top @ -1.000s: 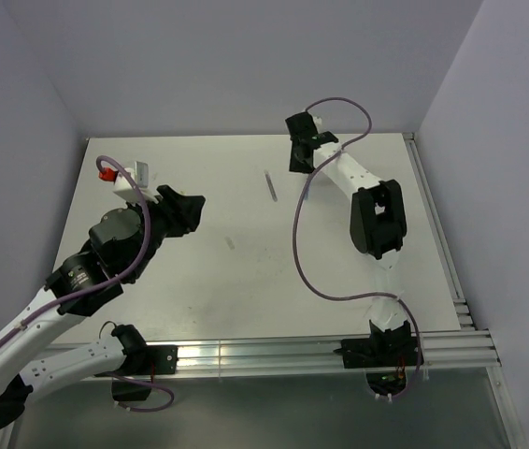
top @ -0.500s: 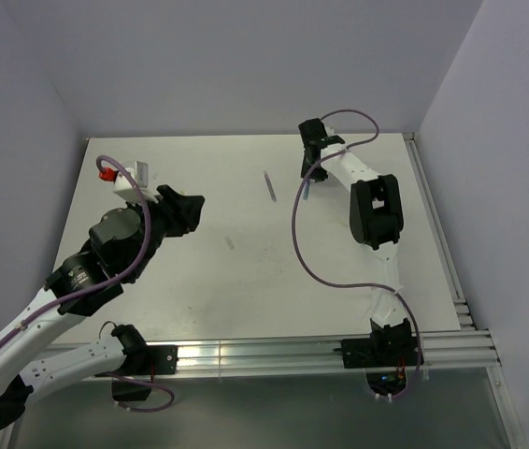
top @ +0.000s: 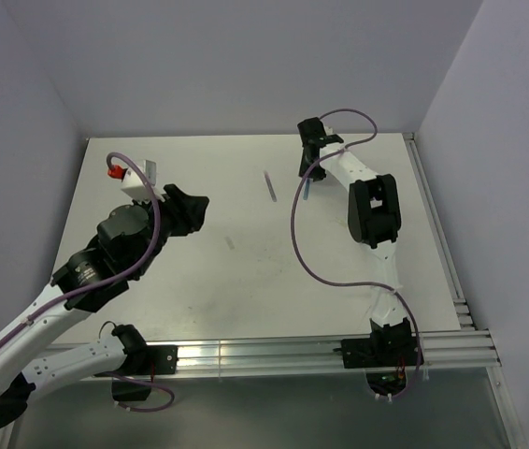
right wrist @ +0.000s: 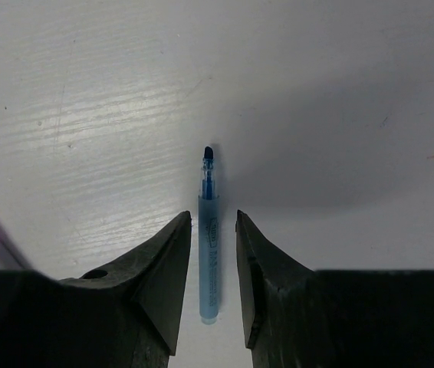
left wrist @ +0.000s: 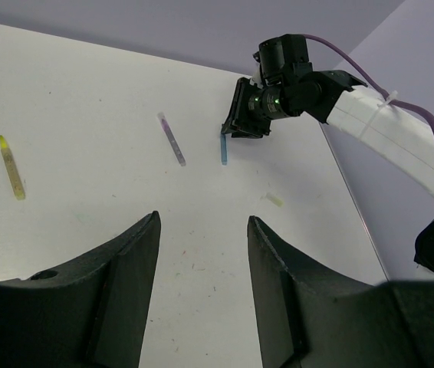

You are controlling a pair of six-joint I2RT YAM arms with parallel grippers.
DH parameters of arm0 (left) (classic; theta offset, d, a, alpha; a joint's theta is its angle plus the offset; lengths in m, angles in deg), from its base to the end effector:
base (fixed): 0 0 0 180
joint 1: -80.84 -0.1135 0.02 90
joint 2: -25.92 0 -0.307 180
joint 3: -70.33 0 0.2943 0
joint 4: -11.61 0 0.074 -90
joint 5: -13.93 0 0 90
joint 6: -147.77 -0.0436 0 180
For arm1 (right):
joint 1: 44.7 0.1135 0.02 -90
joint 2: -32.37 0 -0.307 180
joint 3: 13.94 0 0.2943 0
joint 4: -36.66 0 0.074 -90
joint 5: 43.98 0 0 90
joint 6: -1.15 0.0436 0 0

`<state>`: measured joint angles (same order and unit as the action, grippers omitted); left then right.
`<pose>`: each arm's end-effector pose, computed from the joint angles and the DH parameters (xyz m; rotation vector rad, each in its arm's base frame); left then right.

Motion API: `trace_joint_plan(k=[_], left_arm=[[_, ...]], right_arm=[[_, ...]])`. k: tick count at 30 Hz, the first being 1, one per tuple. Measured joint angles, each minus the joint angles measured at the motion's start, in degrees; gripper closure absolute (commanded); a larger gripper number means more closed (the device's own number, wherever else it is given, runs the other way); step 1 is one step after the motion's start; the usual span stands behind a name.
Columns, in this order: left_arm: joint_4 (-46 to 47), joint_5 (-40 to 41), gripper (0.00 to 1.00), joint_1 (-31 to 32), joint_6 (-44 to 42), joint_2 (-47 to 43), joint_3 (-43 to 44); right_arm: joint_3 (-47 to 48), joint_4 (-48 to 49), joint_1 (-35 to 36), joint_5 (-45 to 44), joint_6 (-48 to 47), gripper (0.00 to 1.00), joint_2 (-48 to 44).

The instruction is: Insert the pens into the pen caps

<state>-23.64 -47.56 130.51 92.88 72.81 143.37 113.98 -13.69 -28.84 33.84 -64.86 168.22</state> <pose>0.1358 -0.1278 0.4496 -0.1513 1.7496 -0.6645 0.5730 0.1532 0.1875 0.2580 2.5395 -0.0089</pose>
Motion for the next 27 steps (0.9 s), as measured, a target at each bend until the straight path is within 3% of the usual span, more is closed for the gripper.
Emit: trace_joint_plan(k=[23,27], left_arm=[[0.0,-0.9,0.46,-0.7,0.1,1.0,-0.1],[0.0,-1.2,0.46,-1.0,0.2,1.4,-0.1]], right_arm=[[0.0,0.1,-0.1,1.2,-0.1,0.73,1.8],[0.1,0.2,-0.2,1.2,-0.3,0.88,1.9]])
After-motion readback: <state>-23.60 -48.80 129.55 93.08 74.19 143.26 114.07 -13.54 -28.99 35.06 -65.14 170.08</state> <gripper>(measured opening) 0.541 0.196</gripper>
